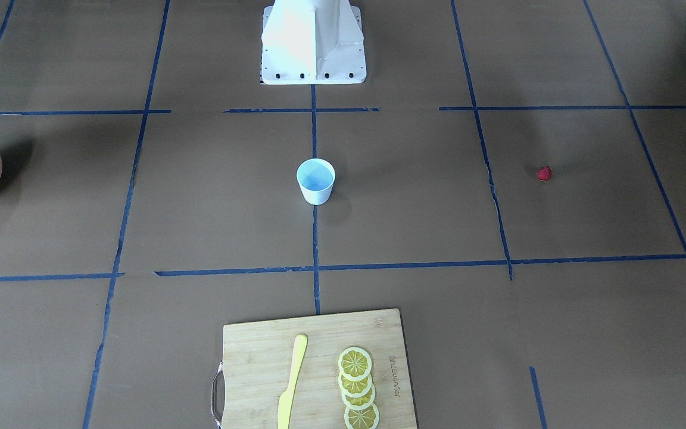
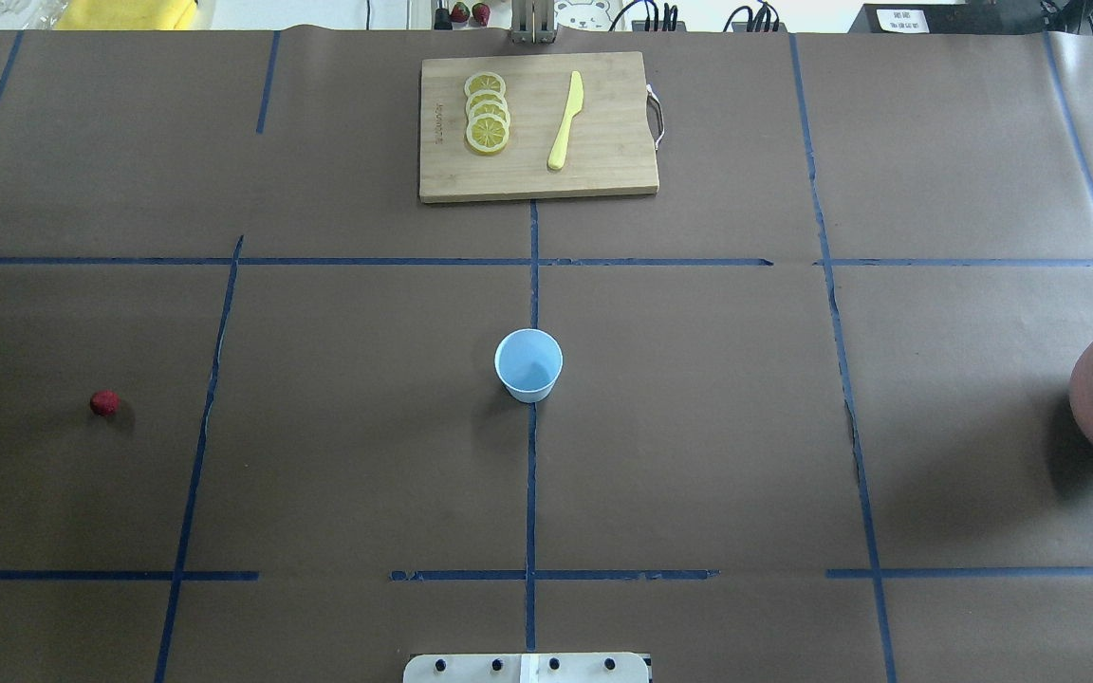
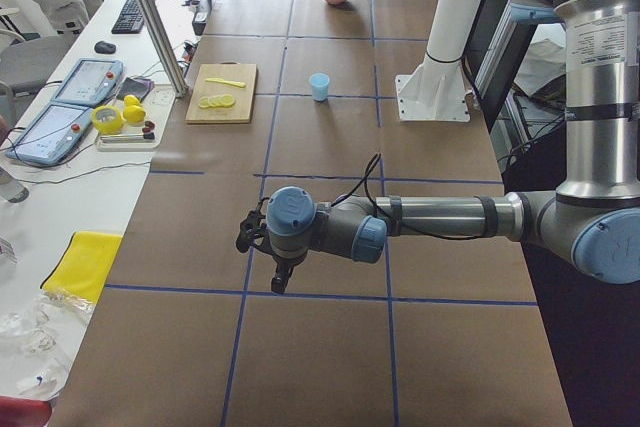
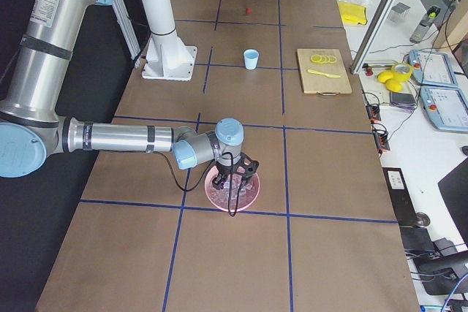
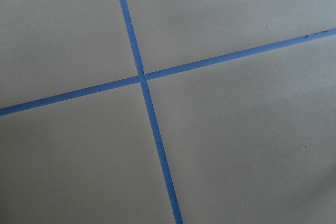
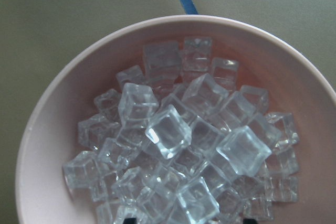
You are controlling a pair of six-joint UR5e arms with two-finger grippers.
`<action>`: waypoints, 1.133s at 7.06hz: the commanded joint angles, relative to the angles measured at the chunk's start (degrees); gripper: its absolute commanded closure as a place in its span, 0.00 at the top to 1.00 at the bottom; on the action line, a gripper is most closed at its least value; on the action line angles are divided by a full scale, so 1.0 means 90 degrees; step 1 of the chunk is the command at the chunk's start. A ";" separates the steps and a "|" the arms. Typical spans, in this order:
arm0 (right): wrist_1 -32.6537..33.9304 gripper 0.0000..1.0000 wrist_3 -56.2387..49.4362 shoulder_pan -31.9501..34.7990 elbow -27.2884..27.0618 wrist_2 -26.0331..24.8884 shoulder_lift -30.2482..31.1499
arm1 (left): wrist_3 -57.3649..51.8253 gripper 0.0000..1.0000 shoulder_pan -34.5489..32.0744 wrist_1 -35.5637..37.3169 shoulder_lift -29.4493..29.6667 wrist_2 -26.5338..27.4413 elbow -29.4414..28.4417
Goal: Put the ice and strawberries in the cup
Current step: 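Grasp an ice cube from the pink bowl with the right gripper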
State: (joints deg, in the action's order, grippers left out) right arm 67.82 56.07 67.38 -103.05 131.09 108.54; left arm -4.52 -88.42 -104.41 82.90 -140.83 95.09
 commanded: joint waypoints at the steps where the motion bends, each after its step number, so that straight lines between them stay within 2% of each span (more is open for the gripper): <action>1: -0.0006 0.73 0.0001 -0.0055 0.0093 -0.0083 -0.0029 | 0.0004 1.00 0.0000 0.0000 0.0018 -0.0210 -0.0029; 3: -0.0006 0.63 0.0001 -0.0064 0.0122 -0.0238 -0.0087 | 0.0004 1.00 0.0000 0.0000 0.0018 -0.0222 -0.0019; 5: -0.0006 0.42 0.0001 -0.0064 0.0122 -0.0317 -0.0087 | 0.0004 1.00 0.0000 0.0000 0.0028 -0.0241 -0.0009; 7: -0.0016 0.37 0.0001 -0.0064 0.0122 -0.0347 -0.0087 | 0.0004 1.00 0.0000 0.0019 0.0028 -0.0251 -0.0009; 8: -0.0016 0.29 -0.0009 -0.0064 0.0122 -0.0327 -0.0087 | 0.0004 1.00 0.0000 0.0020 0.0028 -0.0261 -0.0019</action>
State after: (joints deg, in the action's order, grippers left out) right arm 67.69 56.06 66.80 -101.93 128.04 107.76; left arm -4.48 -88.42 -104.30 83.14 -143.09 94.99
